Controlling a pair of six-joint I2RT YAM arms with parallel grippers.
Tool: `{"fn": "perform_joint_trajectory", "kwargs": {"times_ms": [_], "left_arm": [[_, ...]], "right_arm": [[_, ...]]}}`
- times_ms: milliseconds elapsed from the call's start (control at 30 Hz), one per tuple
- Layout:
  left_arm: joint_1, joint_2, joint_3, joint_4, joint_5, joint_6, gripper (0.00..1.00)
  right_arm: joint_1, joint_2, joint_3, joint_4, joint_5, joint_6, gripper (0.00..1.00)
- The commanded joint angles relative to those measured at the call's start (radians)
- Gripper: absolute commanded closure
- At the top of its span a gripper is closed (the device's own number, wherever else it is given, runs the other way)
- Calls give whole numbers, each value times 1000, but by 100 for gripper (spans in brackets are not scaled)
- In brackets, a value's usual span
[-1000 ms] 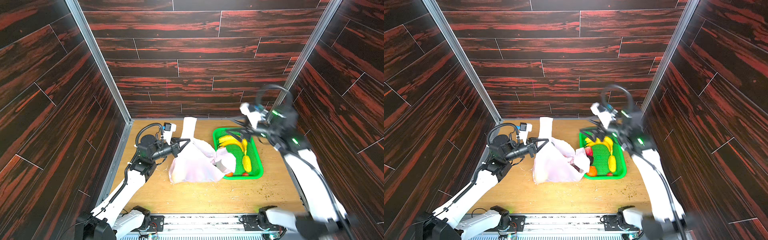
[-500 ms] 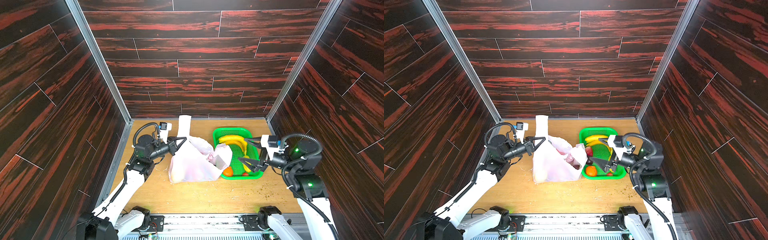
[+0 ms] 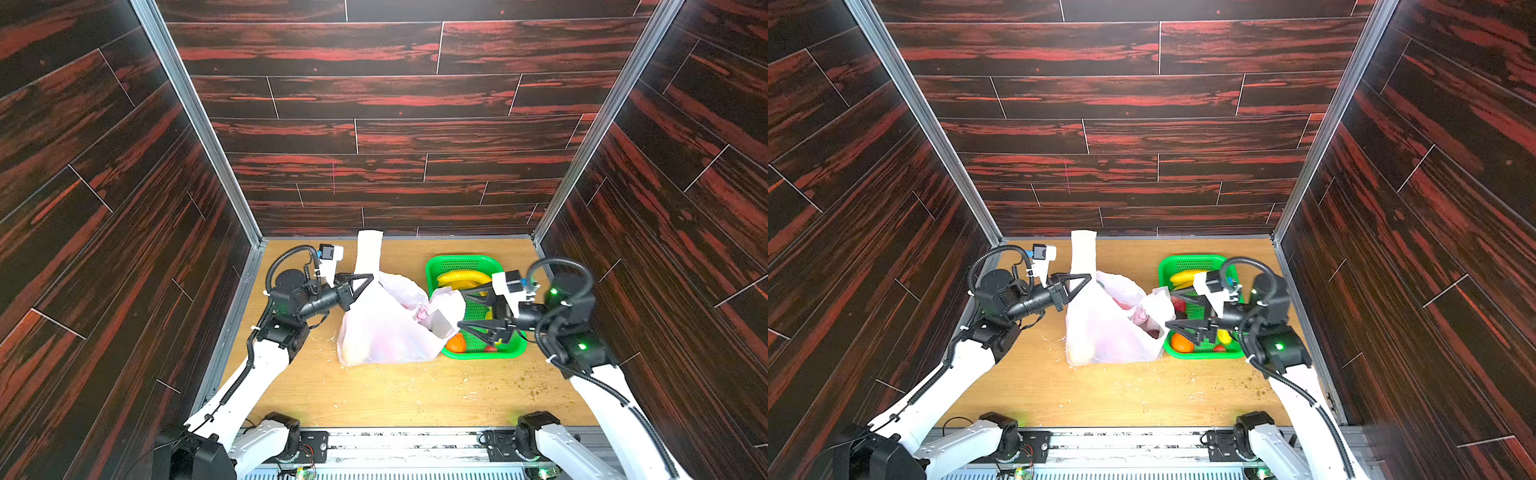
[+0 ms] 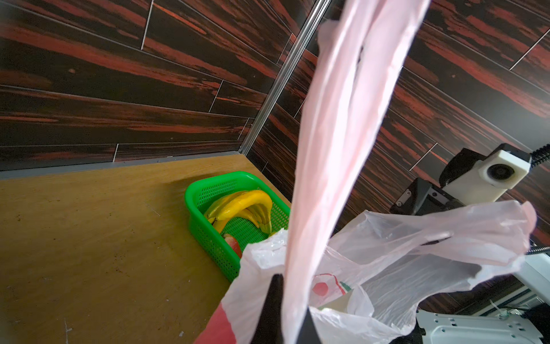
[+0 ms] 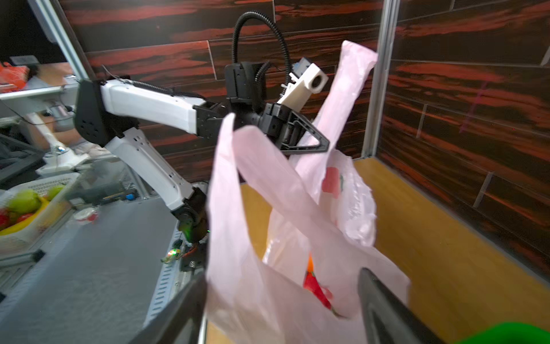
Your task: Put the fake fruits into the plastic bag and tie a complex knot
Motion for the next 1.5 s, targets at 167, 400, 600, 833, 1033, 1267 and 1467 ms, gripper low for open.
{"fn": "perform_joint_trajectory", "kwargs": {"times_ms": [167,400,600,833,1033,1267,1467], "left_arm": [[9,-10,-5,12,9,8,100],[15,-64,-4,-90,-42,58,70],[25,-158,-3,-221,-126,101,49],[37,-291,27,-461,-249,174,25],[39,-364,120,-613,-219,177,1],[21,-468,99,-364,34,14,9],[-198,-380,123,-273,-27,36,13]], "right_arm": [[117,115,90,82,23,29,84],[165,155,109,130,101,44,100],[165,170,104,147,133,45,100],[167,183,97,165,135,50,100],[167,185,92,169,132,47,100],[167,177,81,173,128,46,100],[166,178,84,160,119,35,100]]}}
